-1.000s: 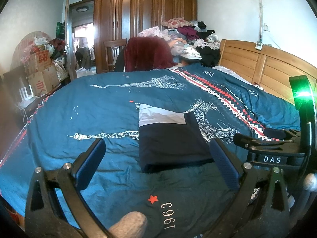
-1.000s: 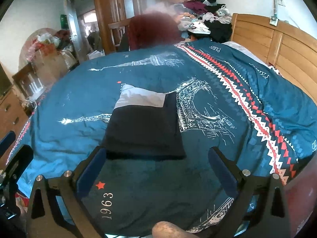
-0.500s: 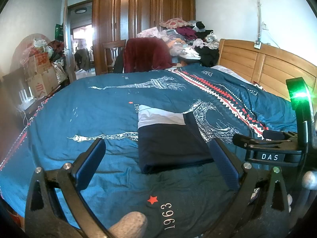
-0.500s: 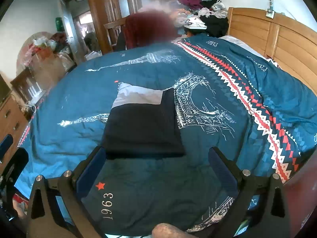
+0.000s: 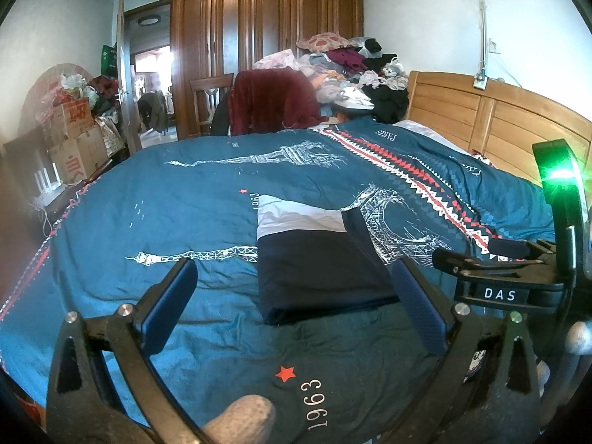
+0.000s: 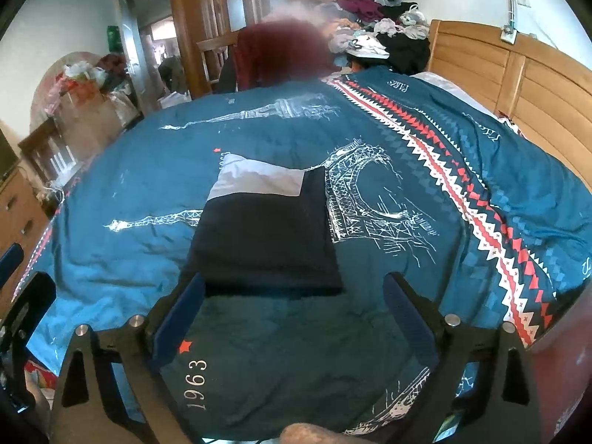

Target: Fold large clothes

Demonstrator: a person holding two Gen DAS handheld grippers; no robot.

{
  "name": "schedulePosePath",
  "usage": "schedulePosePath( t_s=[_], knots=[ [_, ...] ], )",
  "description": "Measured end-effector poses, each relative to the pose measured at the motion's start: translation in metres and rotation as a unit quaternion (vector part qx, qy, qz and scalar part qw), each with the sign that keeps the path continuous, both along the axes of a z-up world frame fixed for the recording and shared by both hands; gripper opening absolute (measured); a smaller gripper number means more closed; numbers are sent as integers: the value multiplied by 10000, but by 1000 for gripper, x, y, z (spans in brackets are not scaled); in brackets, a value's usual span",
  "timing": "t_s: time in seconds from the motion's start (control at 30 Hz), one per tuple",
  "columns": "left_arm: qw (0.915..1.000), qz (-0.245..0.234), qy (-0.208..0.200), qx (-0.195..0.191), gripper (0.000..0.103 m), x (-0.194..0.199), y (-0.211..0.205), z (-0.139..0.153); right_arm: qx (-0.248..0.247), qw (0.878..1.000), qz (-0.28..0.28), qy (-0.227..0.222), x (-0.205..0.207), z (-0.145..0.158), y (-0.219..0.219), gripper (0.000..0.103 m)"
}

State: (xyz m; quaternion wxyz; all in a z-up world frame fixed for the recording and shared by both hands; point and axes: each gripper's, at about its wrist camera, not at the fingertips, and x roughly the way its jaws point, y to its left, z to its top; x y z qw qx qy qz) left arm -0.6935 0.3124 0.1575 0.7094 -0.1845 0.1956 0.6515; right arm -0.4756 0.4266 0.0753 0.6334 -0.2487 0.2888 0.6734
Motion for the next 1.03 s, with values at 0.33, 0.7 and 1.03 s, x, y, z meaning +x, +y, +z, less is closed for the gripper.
schedulePosePath(
  t_s=[0.33, 0.7, 1.03],
  knots=[
    [10000, 9, -62, -40, 103, -3, 6, -5, -99, 9998, 172, 39, -10, -3, 5, 98],
    [9999, 44, -120, -86, 103, -15, 7, -11, -206, 9991, 349, 92, -20, -7, 12, 98],
    [9999, 48, -121, -84, 103, -20, 8, -12, -145, 9986, 475, 173, -24, -5, 15, 98]
  ],
)
